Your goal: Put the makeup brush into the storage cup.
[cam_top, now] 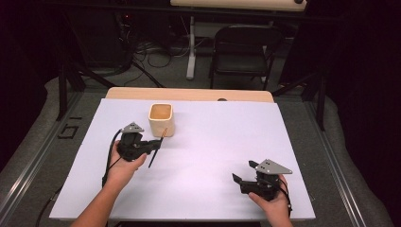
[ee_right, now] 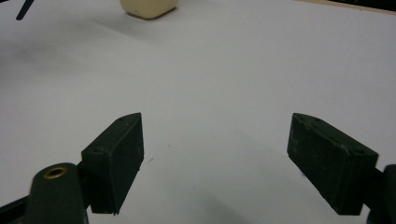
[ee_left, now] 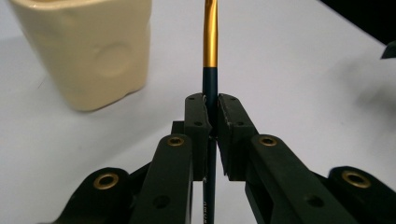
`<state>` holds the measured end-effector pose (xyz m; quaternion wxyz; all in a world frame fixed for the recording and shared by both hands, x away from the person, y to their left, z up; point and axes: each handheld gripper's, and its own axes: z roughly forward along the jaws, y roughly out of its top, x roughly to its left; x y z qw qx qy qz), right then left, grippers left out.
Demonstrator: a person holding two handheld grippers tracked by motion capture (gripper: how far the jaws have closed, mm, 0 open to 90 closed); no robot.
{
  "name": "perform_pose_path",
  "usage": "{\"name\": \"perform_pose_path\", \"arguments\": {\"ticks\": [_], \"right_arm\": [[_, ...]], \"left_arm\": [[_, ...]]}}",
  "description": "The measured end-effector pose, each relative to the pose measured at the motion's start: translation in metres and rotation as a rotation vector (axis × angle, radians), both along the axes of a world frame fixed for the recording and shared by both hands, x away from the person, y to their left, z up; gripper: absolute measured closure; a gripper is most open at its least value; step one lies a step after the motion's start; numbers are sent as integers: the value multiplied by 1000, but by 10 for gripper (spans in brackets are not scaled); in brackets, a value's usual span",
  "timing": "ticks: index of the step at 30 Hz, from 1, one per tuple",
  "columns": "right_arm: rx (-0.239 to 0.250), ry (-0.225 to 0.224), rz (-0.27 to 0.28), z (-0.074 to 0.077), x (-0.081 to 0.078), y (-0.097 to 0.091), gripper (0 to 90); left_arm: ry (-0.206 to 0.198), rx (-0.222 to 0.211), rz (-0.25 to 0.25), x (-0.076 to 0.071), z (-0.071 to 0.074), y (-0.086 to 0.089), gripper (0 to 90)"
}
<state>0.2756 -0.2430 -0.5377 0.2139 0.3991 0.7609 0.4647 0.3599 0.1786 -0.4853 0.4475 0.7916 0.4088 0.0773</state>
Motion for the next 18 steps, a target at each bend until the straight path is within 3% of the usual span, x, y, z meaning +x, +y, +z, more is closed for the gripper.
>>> {"name": "perform_pose_path", "arguments": {"ticks": [10,18], "right_arm": [[-7,-19,24,3,1,8,208],[-12,-35,45,6,2,17,226]], "left_arm": [[-73,-53,-11,-10,-6,-6,830],[-105,-57,-20,-16,-5,-10,830]]}}
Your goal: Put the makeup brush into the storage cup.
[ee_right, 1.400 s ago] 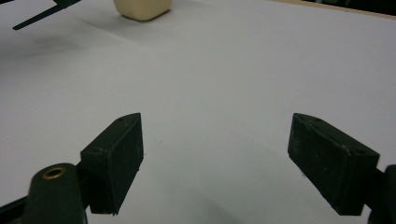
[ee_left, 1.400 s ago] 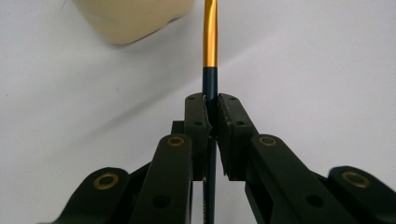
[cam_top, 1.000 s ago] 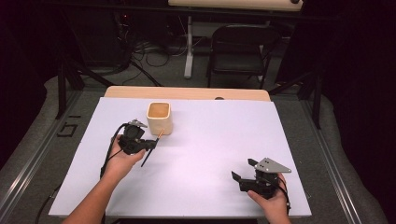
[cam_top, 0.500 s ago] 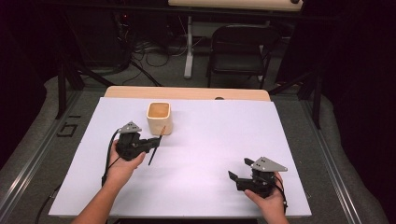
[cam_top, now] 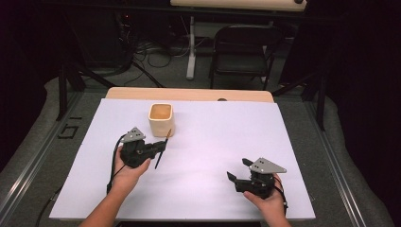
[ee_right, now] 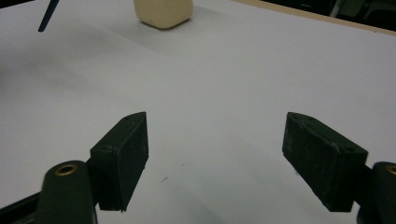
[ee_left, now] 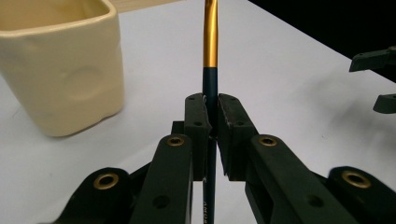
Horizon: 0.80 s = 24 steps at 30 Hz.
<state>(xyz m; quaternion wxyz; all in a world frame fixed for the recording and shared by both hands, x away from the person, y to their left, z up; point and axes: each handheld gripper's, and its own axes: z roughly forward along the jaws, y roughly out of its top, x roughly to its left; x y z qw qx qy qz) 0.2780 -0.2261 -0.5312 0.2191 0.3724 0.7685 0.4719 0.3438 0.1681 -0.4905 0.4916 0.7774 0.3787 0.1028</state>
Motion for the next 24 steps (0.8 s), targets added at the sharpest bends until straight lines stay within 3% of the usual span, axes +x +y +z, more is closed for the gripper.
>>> {"name": "perform_pose_path", "arguments": {"ticks": [5,10,20,24], "right_arm": [[-12,21,17,0,2,9,227],[-17,25,40,2,5,18,251],[42,47,117,8,18,53,347],[75,75,145,8,24,64,358]], "left_arm": [[-10,17,-11,-2,1,-6,830],[-16,5,-33,-4,2,-13,830],[-34,-33,-83,-5,7,-40,829],[-46,-45,-99,-6,9,-48,830]]}}
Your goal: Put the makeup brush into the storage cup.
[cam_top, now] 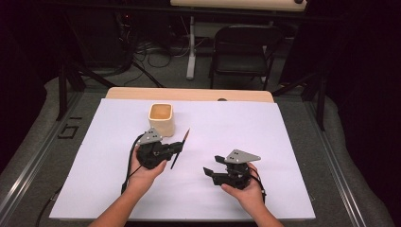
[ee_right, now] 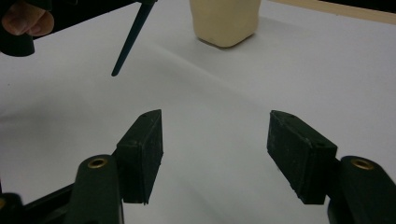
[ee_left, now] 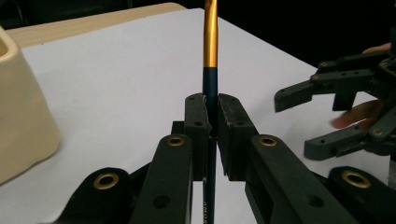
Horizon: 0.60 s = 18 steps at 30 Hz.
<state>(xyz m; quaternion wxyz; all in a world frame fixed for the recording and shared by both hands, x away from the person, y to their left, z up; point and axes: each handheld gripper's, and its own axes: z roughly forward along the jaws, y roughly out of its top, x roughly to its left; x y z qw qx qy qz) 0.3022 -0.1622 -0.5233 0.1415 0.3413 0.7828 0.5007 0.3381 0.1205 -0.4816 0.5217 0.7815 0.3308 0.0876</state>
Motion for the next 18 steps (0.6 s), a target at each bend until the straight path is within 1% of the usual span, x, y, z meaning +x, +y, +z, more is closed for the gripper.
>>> {"name": "perform_pose_path", "arguments": {"ticks": [4,7,9,11,12,15,17,18], "right_arm": [[24,5,10,1,6,6,363],[55,26,16,2,9,9,369],[79,46,18,3,11,12,389],[93,59,22,3,12,13,407],[104,74,21,3,12,15,420],[119,99,30,4,14,19,445],[136,112,31,3,14,21,471],[153,127,32,2,15,22,481]], "left_arm": [[-4,-10,2,0,0,-4,830],[-1,-32,8,0,-1,-5,830],[-2,-45,12,1,-1,-5,830],[-1,-59,14,1,-1,-5,830],[1,-64,15,1,-1,-5,829],[-3,-73,18,0,-2,-5,830],[1,-90,25,0,-3,-5,830],[4,-105,32,0,-4,-5,830]]}}
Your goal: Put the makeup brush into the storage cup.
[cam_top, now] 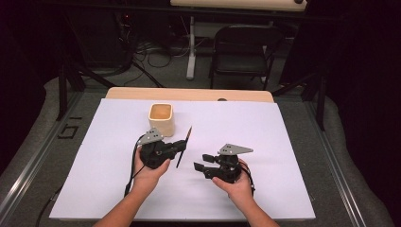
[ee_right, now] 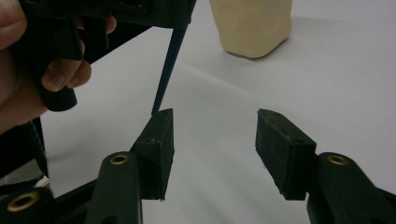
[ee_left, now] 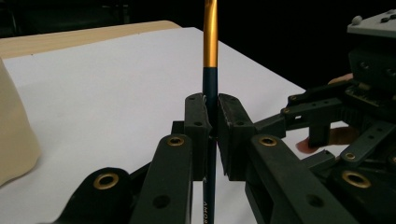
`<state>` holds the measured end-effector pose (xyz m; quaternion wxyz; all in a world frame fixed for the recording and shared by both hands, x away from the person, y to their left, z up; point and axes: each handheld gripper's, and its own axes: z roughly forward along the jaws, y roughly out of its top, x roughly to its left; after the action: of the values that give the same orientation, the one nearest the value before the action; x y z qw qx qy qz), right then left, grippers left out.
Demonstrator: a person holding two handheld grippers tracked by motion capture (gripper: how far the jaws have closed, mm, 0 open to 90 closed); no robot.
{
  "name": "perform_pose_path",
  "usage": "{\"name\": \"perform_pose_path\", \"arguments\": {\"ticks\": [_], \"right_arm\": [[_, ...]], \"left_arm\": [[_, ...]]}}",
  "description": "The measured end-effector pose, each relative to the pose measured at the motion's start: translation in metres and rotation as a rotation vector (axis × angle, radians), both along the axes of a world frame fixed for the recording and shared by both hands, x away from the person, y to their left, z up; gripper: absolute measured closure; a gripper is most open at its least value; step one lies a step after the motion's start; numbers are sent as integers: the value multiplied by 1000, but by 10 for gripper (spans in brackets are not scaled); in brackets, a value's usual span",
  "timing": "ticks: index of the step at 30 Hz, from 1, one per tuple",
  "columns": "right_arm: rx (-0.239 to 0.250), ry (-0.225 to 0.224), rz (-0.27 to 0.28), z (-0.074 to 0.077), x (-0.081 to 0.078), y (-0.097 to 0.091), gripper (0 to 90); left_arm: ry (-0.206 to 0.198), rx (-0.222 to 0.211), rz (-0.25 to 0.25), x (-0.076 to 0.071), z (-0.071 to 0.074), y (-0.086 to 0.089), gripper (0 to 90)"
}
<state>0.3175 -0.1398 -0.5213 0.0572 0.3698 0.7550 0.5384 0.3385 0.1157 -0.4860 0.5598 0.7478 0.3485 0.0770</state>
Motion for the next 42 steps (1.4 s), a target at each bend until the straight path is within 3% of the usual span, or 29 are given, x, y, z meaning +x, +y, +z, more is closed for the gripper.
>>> {"name": "perform_pose_path", "arguments": {"ticks": [6,20,32,42], "right_arm": [[69,57,-6,-2,4,6,535],[102,98,-26,-5,8,16,574],[161,152,-24,-7,12,20,632],[195,202,-44,-12,15,16,671]], "left_arm": [[27,-46,20,3,-5,2,829],[85,-142,77,5,-18,3,830],[85,-170,81,2,-22,-3,830],[88,-191,47,1,-24,-12,830]]}}
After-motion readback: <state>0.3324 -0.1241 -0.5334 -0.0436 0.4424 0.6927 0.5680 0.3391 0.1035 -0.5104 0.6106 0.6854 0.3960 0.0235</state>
